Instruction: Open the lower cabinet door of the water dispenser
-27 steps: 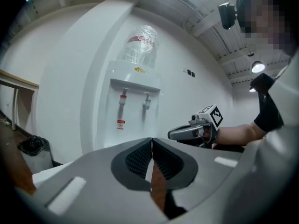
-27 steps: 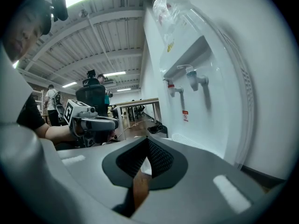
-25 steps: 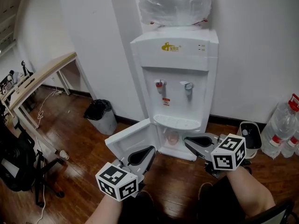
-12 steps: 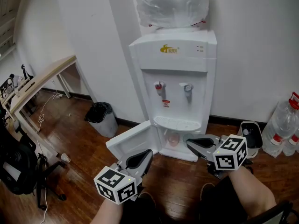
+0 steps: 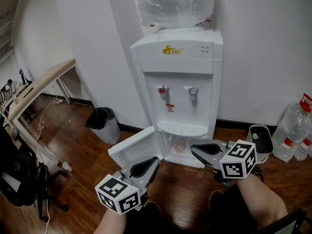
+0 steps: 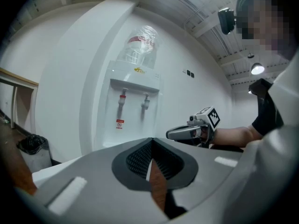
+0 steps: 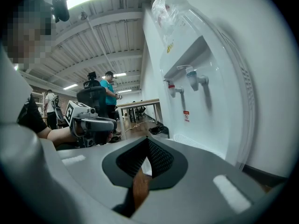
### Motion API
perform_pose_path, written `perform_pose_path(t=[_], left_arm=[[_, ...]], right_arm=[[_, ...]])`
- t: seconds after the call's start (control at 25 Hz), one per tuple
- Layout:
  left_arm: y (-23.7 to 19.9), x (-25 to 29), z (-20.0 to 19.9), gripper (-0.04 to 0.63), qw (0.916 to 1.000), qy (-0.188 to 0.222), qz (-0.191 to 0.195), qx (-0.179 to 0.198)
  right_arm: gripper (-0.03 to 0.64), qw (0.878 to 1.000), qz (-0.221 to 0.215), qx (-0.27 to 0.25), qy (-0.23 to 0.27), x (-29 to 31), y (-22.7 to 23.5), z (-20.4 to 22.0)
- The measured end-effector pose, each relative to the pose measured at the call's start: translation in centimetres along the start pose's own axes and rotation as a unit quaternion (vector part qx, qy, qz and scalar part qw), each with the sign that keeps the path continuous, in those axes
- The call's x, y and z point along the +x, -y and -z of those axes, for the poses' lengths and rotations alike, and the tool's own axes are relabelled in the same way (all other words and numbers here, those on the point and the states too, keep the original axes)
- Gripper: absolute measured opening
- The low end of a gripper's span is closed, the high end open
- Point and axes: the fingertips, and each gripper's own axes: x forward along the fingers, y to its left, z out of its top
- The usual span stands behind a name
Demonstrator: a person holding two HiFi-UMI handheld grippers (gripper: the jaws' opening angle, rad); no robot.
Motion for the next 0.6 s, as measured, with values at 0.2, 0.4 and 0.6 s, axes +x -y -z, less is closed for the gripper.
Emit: perform_pose_path(t=[0.2,0.4,0.6], left_arm=[[1.2,0.7,0.6,0.000,0.9970,-0.032,0.003,0.070],[0.6,0.8,0.9,0.000,0.9975,-0.031,-0.003,0.064],[0.1,0.6,0.6,0.000,0.9986,-0.024,-0.006,0.046]], right_arm=[[0.002,1.000,-0.001,-0.013,0.000,-0.1,-0.3,-0.2],[0.002,1.000,0.007,-0.009,0.001,-0.3,0.1,-0.2],[0.002,1.000,0.005,-0.010,-0.001,-0.3,0.0,-0.1]])
